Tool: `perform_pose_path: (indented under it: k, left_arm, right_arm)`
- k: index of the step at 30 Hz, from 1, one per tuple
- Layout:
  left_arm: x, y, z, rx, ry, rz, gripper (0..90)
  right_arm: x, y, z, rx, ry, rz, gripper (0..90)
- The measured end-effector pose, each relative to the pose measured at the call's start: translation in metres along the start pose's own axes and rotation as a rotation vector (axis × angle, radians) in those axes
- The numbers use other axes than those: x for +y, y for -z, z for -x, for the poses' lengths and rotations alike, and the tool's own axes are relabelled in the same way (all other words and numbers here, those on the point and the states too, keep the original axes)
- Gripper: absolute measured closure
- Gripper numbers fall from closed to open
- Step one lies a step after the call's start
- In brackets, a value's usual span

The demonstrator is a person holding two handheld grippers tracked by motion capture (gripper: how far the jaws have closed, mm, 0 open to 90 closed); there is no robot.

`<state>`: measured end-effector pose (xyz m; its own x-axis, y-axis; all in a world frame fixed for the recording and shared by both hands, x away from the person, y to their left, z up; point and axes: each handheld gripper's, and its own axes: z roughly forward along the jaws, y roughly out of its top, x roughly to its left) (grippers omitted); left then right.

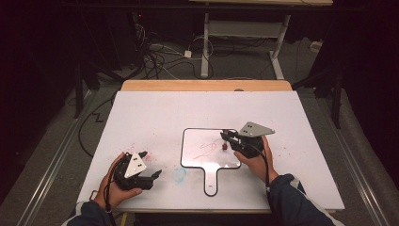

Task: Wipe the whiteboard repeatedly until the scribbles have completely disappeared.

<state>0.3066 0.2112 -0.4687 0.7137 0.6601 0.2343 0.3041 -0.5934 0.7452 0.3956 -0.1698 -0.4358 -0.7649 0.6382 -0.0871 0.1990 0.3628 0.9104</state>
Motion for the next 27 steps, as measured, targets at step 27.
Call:
perform_pose_path:
  k: [27]
  left_arm:
    - [0.002,0.002,0.002,-0.008,-0.008,0.014,18.6]
  right_arm:
    - [0.006,-0.030,0.011,-0.090,-0.046,0.038,81.2]
